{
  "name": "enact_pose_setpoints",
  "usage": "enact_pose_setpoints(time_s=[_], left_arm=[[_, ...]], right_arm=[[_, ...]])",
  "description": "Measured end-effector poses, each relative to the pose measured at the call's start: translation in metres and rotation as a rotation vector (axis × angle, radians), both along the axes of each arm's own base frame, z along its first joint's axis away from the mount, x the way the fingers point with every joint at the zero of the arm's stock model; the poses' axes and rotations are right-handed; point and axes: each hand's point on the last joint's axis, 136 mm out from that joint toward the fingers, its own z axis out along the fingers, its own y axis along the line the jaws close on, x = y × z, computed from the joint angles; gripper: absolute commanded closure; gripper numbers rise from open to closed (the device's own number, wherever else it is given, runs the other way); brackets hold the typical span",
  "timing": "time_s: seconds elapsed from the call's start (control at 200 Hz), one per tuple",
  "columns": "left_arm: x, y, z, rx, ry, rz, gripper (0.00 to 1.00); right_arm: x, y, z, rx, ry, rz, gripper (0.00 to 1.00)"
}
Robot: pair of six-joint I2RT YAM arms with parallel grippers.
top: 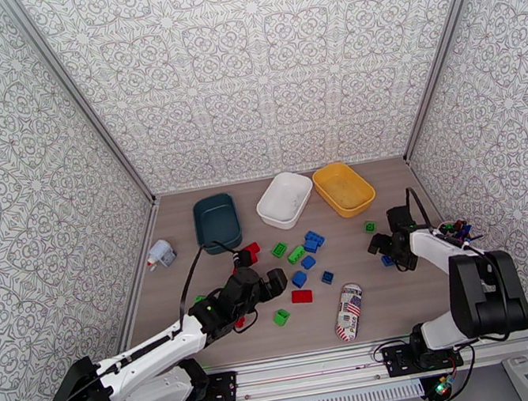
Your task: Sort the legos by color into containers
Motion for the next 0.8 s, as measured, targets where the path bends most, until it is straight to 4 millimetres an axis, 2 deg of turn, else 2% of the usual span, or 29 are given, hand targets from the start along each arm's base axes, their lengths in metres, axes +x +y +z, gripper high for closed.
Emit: enact_pose_setpoints(time_s=[0.23, 0.585, 0.8], left_arm=[[0.002, 0.002, 0.002, 0.001, -0.010, 0.017, 0.01], [0.004, 0.004, 0.004, -0.016, -0.012, 0.046, 0.01], [0.001, 0.008, 0.001, -0.024, -0.004, 0.057, 0.01]], right_arm=[[0.009, 0.013, -0.002, 0.005, 0.005, 0.044, 0.18], [0.029, 0.081, 0.006, 0.018, -0.019, 0.254, 0.23], [0.029, 0.080, 0.010, 0.001, -0.019, 0.256, 0.26]])
